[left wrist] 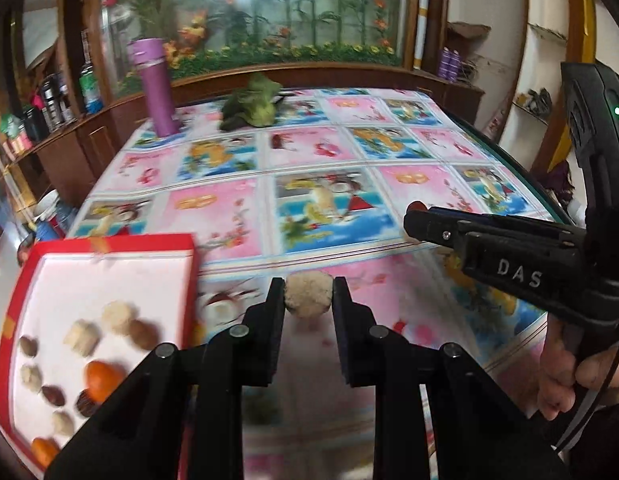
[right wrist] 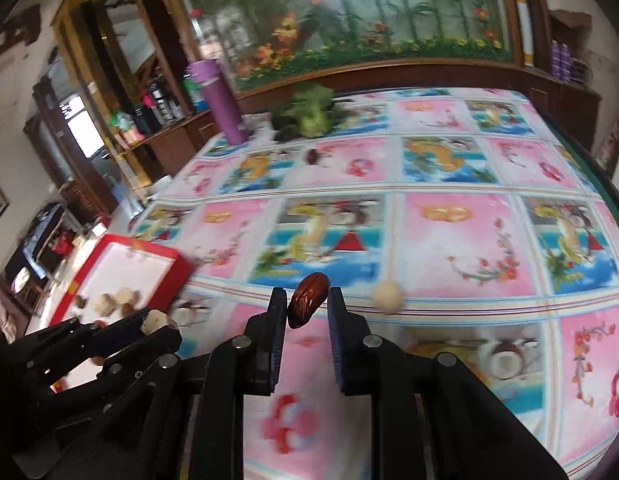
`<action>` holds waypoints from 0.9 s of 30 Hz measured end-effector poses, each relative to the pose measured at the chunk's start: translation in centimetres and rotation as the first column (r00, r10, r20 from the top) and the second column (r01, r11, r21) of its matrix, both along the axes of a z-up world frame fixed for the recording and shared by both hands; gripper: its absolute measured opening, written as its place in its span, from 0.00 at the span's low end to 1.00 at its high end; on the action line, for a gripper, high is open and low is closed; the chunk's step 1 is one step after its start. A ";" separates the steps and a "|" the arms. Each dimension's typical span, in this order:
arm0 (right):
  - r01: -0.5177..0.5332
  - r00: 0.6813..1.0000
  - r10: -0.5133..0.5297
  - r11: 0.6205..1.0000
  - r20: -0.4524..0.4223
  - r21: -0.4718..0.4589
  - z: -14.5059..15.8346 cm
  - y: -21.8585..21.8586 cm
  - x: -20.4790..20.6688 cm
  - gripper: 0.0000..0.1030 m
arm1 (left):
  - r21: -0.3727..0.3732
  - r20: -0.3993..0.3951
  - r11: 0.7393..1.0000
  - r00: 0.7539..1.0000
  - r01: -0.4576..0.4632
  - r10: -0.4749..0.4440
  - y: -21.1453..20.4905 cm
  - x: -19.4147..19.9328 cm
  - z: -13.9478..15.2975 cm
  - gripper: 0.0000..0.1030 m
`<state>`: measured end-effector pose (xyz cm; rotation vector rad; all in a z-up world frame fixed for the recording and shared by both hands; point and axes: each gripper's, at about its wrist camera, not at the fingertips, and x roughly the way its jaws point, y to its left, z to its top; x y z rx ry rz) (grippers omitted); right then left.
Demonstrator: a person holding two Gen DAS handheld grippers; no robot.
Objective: Organize fruits
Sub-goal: 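Carry the date and beige cake toward the red tray, then lower the date and cake into the tray and open both tools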
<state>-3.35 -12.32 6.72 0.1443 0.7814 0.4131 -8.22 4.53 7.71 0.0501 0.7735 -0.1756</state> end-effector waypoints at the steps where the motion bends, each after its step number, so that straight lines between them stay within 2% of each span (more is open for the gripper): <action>1: -0.030 1.000 0.030 1.000 -0.003 0.008 0.3 1.2 -0.2 0.19 | -0.002 0.007 1.000 1.000 -0.026 0.026 1.3 -0.6 0.1 0.24; 5: -0.140 0.990 0.141 0.990 -0.011 0.028 0.9 6.0 -1.3 0.18 | -0.006 0.010 0.989 0.989 -0.150 0.150 6.5 -2.6 0.1 0.25; 12: -0.321 0.947 0.322 0.946 0.001 0.038 1.3 15.4 -4.0 0.18 | -0.014 0.003 0.934 0.934 -0.356 0.357 14.4 -5.1 -0.3 0.25; 19: -0.404 0.915 0.404 0.915 -0.010 0.002 0.0 21.0 -5.7 0.18 | -0.014 -0.018 0.901 0.901 -0.433 0.433 17.5 -6.4 -1.6 0.25; 27: -0.455 0.890 0.452 0.890 -0.053 -0.042 -2.2 22.7 -7.0 0.18 | -0.006 -0.045 0.883 0.882 -0.470 0.469 19.4 -7.3 -2.7 0.25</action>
